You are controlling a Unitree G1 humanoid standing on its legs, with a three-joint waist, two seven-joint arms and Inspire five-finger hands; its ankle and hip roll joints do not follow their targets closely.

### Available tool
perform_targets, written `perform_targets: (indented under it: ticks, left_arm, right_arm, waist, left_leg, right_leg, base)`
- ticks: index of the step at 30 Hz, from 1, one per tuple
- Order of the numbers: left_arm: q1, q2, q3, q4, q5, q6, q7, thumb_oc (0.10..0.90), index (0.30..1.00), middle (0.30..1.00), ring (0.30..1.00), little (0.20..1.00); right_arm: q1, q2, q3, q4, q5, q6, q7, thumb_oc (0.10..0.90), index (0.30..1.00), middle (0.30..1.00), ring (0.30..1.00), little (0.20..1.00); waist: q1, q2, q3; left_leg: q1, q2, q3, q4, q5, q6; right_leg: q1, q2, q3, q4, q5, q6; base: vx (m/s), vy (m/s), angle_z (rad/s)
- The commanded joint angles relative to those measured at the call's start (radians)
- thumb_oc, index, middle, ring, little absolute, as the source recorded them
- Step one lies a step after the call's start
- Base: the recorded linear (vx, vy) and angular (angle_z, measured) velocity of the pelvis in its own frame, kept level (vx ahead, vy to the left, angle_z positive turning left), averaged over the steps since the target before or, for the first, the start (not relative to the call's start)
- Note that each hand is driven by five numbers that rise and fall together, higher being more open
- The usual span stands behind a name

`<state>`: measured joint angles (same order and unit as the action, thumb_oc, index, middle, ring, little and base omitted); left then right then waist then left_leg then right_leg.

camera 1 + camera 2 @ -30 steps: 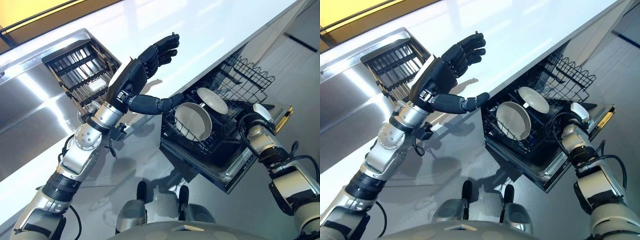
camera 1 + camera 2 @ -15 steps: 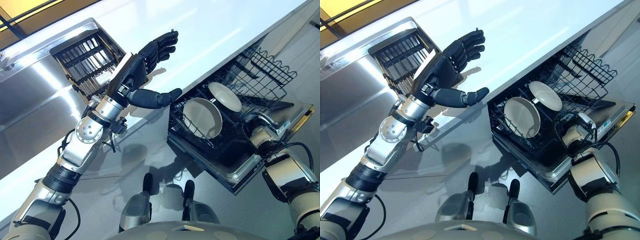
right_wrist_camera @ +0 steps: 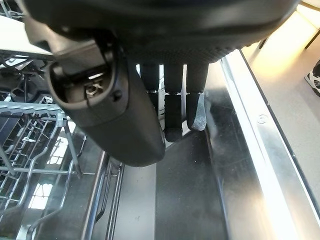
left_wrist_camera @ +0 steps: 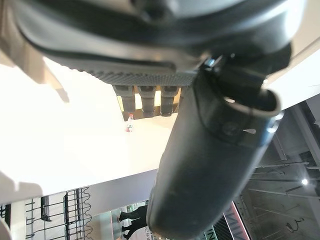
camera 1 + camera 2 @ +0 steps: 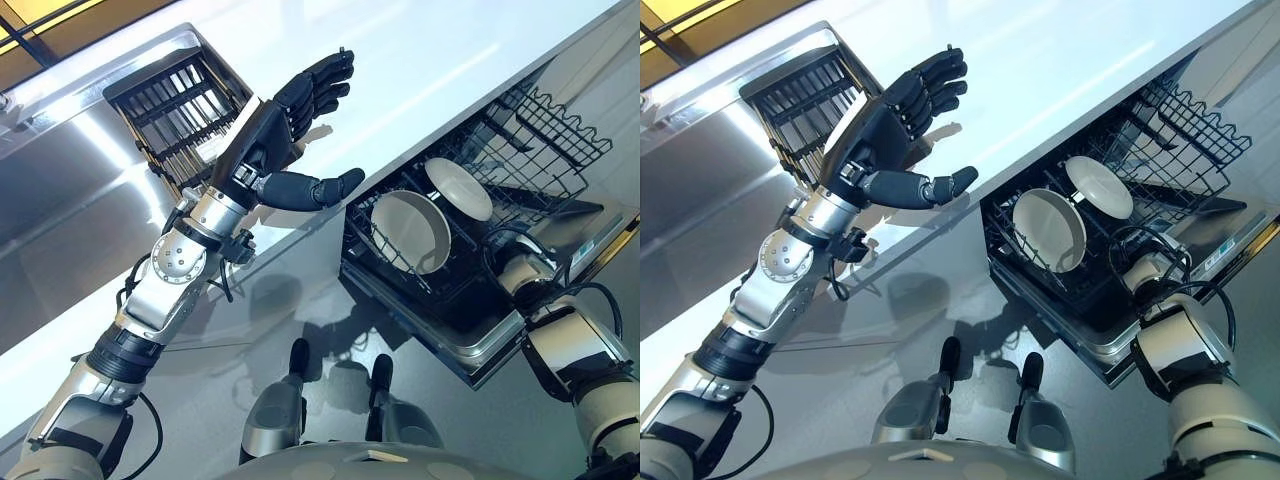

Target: Pick up plates and place into dishwasher.

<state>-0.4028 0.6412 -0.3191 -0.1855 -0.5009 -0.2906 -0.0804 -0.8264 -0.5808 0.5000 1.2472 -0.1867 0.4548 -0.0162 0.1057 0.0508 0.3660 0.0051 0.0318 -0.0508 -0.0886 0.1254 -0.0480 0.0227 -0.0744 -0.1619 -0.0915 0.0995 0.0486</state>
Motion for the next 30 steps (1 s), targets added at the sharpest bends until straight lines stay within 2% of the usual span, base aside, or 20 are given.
perform_targets:
  ticks: [1,5,10,13,15,16,18,19,20,25,30]
  left_arm:
    - [-0.138,-0.028,0.003,-0.104,-0.031,-0.097,0.023,0.8,0.9,0.9,0.9,0.9]
    - [-0.157,-0.029,0.005,-0.087,-0.034,-0.104,0.023,0.8,0.9,0.9,0.9,0.9]
    - [-0.177,-0.045,0.014,-0.074,-0.037,-0.101,0.012,0.8,0.9,0.9,0.9,0.9]
    - [-0.202,-0.053,0.011,-0.07,-0.032,-0.096,0.014,0.8,0.9,0.9,0.9,0.9]
    - [-0.216,-0.066,0.012,-0.069,-0.036,-0.074,0.004,0.8,0.9,0.9,0.9,0.9]
    - [-0.216,-0.066,0.012,-0.069,-0.036,-0.074,0.004,0.8,0.9,0.9,0.9,0.9]
    - [-0.215,-0.088,0.012,-0.063,-0.021,-0.04,-0.004,0.8,0.9,0.9,0.9,0.9]
    - [-0.214,-0.093,0.012,-0.06,-0.018,-0.035,-0.005,0.8,0.9,0.9,0.9,0.9]
    - [-0.217,-0.098,0.007,-0.054,-0.01,-0.029,0.0,0.8,0.9,0.9,0.9,0.9]
    - [-0.21,-0.106,0.004,-0.043,-0.003,-0.037,0.005,0.8,0.9,0.9,0.9,0.9]
    - [-0.201,-0.103,0.0,-0.029,-0.01,-0.039,0.016,0.8,0.9,0.9,0.9,0.9]
  right_arm:
    - [-0.085,0.027,0.074,-0.002,0.053,-0.055,-0.001,0.1,0.3,0.3,0.3,0.2]
    - [-0.118,0.032,0.081,-0.033,0.099,-0.091,-0.013,0.1,0.3,0.3,0.3,0.2]
    - [-0.173,0.024,0.084,-0.046,0.143,-0.131,-0.027,0.1,0.3,0.3,0.3,0.2]
    - [-0.203,0.012,0.083,-0.044,0.156,-0.162,-0.035,0.1,0.3,0.3,0.3,0.2]
    - [-0.218,0.013,0.072,-0.044,0.154,-0.17,-0.041,0.1,0.3,0.3,0.3,0.2]
    - [-0.218,0.013,0.072,-0.044,0.154,-0.17,-0.041,0.1,0.3,0.3,0.3,0.2]
    - [-0.227,0.008,0.058,-0.038,0.138,-0.17,-0.025,0.1,0.3,0.3,0.3,0.2]
    - [-0.23,0.006,0.054,-0.035,0.132,-0.171,-0.018,0.1,0.3,0.3,0.3,0.2]
    - [-0.241,-0.003,0.052,-0.022,0.121,-0.174,-0.004,0.1,0.3,0.3,0.3,0.2]
    - [-0.278,-0.026,0.048,-0.002,0.103,-0.16,0.016,0.1,0.3,0.3,0.3,0.2]
    - [-0.326,-0.043,0.054,0.006,0.11,-0.162,0.01,0.1,0.3,0.3,0.3,0.2]
  waist:
    - [0.009,0.016,0.024]
    - [0.014,0.024,0.046]
    - [0.022,0.024,0.085]
    - [0.03,0.018,0.107]
    - [0.036,0.011,0.113]
    - [0.036,0.011,0.113]
    - [0.042,0.007,0.109]
    - [0.043,0.006,0.105]
    - [0.045,0.006,0.103]
    - [0.053,0.009,0.091]
    - [0.061,0.009,0.085]
  left_leg:
    - [-0.02,-0.069,0.008,0.029,-0.062,0.039]
    - [-0.041,-0.073,-0.001,0.052,-0.065,0.04]
    - [-0.103,-0.087,0.006,0.19,-0.108,0.038]
    - [-0.154,-0.095,0.015,0.319,-0.166,0.046]
    - [-0.201,-0.099,0.021,0.43,-0.214,0.054]
    - [-0.201,-0.099,0.021,0.43,-0.214,0.054]
    - [-0.247,-0.102,0.02,0.543,-0.276,0.063]
    - [-0.256,-0.105,0.018,0.554,-0.277,0.065]
    - [-0.278,-0.11,0.018,0.617,-0.312,0.073]
    - [-0.331,-0.12,0.023,0.754,-0.376,0.093]
    - [-0.37,-0.13,0.008,0.853,-0.413,0.103]
  right_leg:
    - [-0.04,0.01,-0.012,0.139,-0.056,-0.003]
    - [-0.062,0.007,-0.027,0.179,-0.079,-0.012]
    - [-0.093,-0.003,-0.047,0.256,-0.115,-0.032]
    - [-0.118,-0.014,-0.063,0.348,-0.163,-0.051]
    - [-0.153,-0.027,-0.079,0.454,-0.205,-0.066]
    - [-0.153,-0.027,-0.079,0.454,-0.205,-0.066]
    - [-0.188,-0.049,-0.092,0.58,-0.262,-0.083]
    - [-0.194,-0.053,-0.095,0.589,-0.261,-0.085]
    - [-0.212,-0.065,-0.098,0.653,-0.291,-0.094]
    - [-0.266,-0.09,-0.098,0.807,-0.358,-0.116]
    - [-0.31,-0.098,-0.078,0.913,-0.399,-0.125]
  base:
    - [-0.03,0.024,0.02]
    - [-0.06,0.022,0.05]
    - [-0.09,0.031,0.04]
    - [-0.09,0.025,-0.02]
    - [-0.06,0.012,0.02]
    - [-0.03,0.009,0.05]
    - [0.0,0.005,0.02]
    - [0.0,0.019,0.07]
    - [-0.02,0.027,0.1]
    - [0.0,0.01,0.03]
    - [0.02,-0.013,0.08]
